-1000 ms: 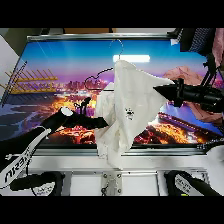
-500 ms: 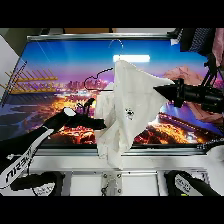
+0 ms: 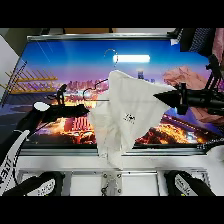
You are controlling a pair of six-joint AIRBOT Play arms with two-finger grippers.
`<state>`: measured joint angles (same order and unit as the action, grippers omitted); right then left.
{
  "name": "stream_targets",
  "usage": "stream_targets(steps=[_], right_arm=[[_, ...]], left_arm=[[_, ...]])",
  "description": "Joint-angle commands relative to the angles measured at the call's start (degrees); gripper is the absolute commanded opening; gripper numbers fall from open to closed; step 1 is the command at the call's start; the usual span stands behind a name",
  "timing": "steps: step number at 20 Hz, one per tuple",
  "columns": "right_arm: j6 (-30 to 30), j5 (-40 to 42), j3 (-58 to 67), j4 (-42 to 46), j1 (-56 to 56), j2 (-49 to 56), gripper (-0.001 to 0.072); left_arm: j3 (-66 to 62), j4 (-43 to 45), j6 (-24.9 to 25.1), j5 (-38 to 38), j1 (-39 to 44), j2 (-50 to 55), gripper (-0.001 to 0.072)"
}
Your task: Fold the clothes and pants, and hang the long-sleeved shirts on hangers.
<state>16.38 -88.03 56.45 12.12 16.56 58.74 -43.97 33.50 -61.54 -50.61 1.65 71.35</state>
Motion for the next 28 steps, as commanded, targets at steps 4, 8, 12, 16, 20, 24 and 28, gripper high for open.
stream_targets(steps=[4,8,12,16,20,24,28], right_arm=[[3.43,-2.29,0.04,4.00,0.00,-1.51,0.0009],[4.92,-2.27,0.04,6.99,0.02,-1.60,0.0009],[5.33,-0.74,0.04,7.43,0.02,-1.68,0.0009],[6.14,4.35,0.04,7.63,0.02,-2.60,0.0009],[6.16,4.87,0.04,7.63,0.02,-2.64,0.0008],[6.47,7.56,0.04,7.56,-0.04,-2.67,0.0008],[8.55,12.28,0.04,4.11,-0.46,-3.34,0.0008]], left_arm=[[-8.92,14.14,-7.67,-4.83,-4.07,-1.88,0.0013],[-15.87,18.14,-9.29,-8.04,-4.07,-1.90,0.0013],[-22.36,19.74,-10.40,-11.23,-4.13,-2.38,0.0013],[-28.81,31.82,-15.06,-14.05,-4.13,-8.09,0.0013],[-30.16,36.02,-15.41,-20.31,-4.13,-14.45,0.0013],[-28.85,36.02,-17.86,-18.16,-4.11,-22.01,0.0013],[-34.01,36.00,-19.63,-18.25,0.31,-28.52,0.0013]])
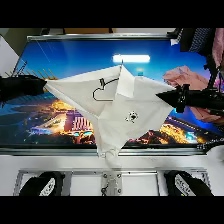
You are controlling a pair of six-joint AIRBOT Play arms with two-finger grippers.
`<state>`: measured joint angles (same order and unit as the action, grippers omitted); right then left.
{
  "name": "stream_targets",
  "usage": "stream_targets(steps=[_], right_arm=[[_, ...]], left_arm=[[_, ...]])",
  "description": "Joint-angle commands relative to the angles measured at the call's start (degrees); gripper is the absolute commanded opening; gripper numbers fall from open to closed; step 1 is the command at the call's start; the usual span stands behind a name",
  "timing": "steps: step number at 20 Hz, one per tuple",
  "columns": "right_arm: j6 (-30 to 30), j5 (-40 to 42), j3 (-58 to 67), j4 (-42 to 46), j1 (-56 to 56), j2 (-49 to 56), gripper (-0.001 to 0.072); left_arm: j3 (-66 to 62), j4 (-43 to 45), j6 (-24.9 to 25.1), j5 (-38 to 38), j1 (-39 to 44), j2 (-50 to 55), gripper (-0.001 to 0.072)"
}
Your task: Fold the clothes and pants, and hang the long-sleeved shirts on hangers.
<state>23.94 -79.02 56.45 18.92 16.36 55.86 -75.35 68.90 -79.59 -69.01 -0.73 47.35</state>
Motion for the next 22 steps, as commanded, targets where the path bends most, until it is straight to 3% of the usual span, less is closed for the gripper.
stream_targets(steps=[1,5,7,12,14,15,16,19,22], right_arm=[[0.96,4.31,0.04,-4.81,-0.50,-0.87,0.0009],[0.96,8.83,0.04,-13.35,-0.79,-3.52,0.0008],[0.96,11.82,0.04,-17.90,-0.81,-5.29,0.0008],[0.98,16.22,0.17,-21.99,-0.81,-9.99,0.0009],[0.96,17.99,0.17,-21.97,-0.79,-11.61,0.0009],[0.96,19.74,0.17,-21.97,-0.79,-12.41,0.0009],[0.96,21.79,0.17,-21.92,-0.72,-13.05,0.0009],[0.83,27.15,0.17,-19.78,-0.70,-14.27,0.0010],[-2.69,27.12,0.15,-20.00,-0.72,-14.69,0.0013]], left_arm=[[-3.41,0.61,-2.75,0.20,5.20,-5.95,0.0013],[0.26,0.68,-9.05,1.18,16.37,-10.54,0.0013],[5.11,0.63,-11.69,5.57,22.36,-12.39,0.0013],[13.33,0.61,-11.76,22.49,34.58,-10.80,0.0014],[12.81,0.66,-11.65,24.76,36.72,-6.80,0.0019],[11.54,0.66,-11.15,24.20,37.07,-4.50,0.0231],[9.53,0.66,-11.08,23.41,37.05,-2.05,0.0549],[2.29,0.68,-10.62,21.38,36.87,4.04,0.0543],[-4.48,2.69,-10.62,17.09,36.94,8.85,0.0542]])
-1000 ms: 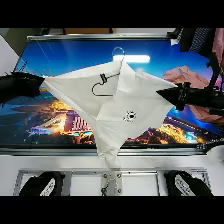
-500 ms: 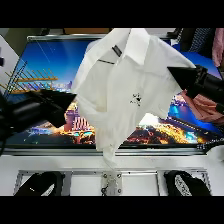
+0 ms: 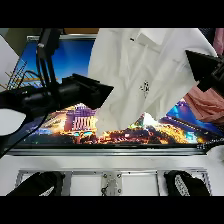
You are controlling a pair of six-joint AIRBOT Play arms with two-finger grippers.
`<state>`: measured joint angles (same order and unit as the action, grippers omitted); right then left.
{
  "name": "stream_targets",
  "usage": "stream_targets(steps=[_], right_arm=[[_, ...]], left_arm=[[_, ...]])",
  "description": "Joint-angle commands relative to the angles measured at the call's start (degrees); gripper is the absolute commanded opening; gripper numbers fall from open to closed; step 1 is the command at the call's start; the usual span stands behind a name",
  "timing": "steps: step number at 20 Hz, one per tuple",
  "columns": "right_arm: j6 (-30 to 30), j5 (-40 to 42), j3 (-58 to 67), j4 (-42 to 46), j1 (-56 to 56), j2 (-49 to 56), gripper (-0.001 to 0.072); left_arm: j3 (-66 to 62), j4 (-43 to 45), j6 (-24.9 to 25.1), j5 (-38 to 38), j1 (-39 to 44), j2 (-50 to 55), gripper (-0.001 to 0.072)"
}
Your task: Fold the clothes and pants, and hang the long-sleeved shirts on hangers.
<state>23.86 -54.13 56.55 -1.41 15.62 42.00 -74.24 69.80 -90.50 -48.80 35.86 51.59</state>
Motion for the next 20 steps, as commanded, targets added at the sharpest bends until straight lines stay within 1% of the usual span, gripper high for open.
stream_targets(steps=[1,3,6,8,9,10,11,13,15,16,17,18,20], right_arm=[[-3.56,2.27,0.04,-0.35,0.02,-1.09,0.0014],[-4.17,2.27,0.02,-0.28,0.00,-1.09,0.0015],[-4.13,3.76,0.00,0.70,0.02,-0.42,0.0013],[-2.12,9.70,0.46,4.02,0.04,-0.70,0.0012],[0.37,13.53,1.66,8.24,0.11,-0.87,0.0011],[3.41,16.35,3.65,13.84,0.13,-0.90,0.0011],[7.69,18.91,6.27,20.94,0.13,-0.76,0.0011],[19.08,23.28,12.63,38.88,0.68,-0.09,0.0011],[32.52,23.93,18.62,54.31,4.04,1.51,0.0011],[38.18,23.96,20.90,60.22,6.43,2.40,0.0011],[42.77,23.98,22.93,65.26,9.38,3.32,0.0010],[45.92,24.41,24.48,68.74,12.28,4.20,0.0011],[50.36,27.12,25.90,72.19,17.25,5.40,0.0010]], left_arm=[[-7.32,3.10,0.26,-4.90,0.35,5.73,0.0542],[-9.77,4.24,0.22,-6.91,0.35,7.23,0.0542],[-10.82,4.20,0.22,-6.91,0.35,8.50,0.0542],[-10.62,4.20,0.20,-7.04,0.35,8.72,0.0542],[-10.62,4.24,0.22,-7.17,0.33,8.70,0.0541],[-10.64,4.24,0.22,-7.13,0.33,8.70,0.0542],[-10.64,4.24,0.22,-7.17,0.35,8.70,0.0542],[-10.64,4.24,0.22,-7.15,0.35,8.70,0.0541],[-10.64,4.24,0.24,-7.15,0.35,8.70,0.0540],[-10.62,4.22,0.22,-7.17,0.35,8.72,0.0474],[-10.64,4.22,0.28,-7.32,0.35,8.70,0.0132],[-10.62,4.22,0.55,-7.15,0.35,8.70,0.0015],[-10.64,4.26,0.68,-7.10,0.35,8.70,0.0015]])
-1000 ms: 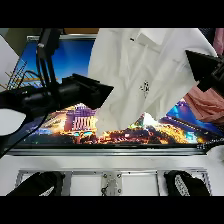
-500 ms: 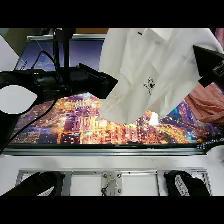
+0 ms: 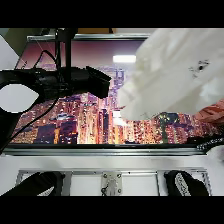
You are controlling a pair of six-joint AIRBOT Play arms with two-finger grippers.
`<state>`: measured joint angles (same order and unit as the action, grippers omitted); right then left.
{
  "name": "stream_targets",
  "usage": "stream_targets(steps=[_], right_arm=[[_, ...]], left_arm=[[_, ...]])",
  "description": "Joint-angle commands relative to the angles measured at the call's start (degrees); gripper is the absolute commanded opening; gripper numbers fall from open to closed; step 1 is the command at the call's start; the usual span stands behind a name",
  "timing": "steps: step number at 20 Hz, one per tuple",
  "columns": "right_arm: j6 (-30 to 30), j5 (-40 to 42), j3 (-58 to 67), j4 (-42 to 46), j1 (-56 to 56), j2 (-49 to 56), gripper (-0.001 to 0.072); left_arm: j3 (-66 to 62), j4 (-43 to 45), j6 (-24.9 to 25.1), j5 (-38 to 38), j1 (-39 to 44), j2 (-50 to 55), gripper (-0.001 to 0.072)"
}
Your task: Fold the clothes and pants, and hang the long-sleeved shirts on hangers.
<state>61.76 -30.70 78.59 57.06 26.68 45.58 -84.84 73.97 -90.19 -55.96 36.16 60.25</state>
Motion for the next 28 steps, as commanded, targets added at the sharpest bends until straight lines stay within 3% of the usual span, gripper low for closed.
stream_targets(steps=[1,5,12,28], right_arm=[[14.40,5.88,4.11,14.23,8.79,2.23,0.0010],[15.26,13.22,4.24,14.34,16.11,3.65,0.0010],[19.12,14.32,11.04,14.32,26.77,8.59,0.0010],[19.10,13.49,14.56,16.48,31.56,7.56,0.0010]], left_arm=[[-0.02,0.07,0.39,0.04,0.04,0.07,0.0016],[-0.02,0.07,0.37,0.02,0.04,0.04,0.0016],[-0.02,0.04,0.37,0.02,0.04,0.04,0.0016],[-0.02,0.02,0.37,0.02,0.04,0.04,0.0015]])
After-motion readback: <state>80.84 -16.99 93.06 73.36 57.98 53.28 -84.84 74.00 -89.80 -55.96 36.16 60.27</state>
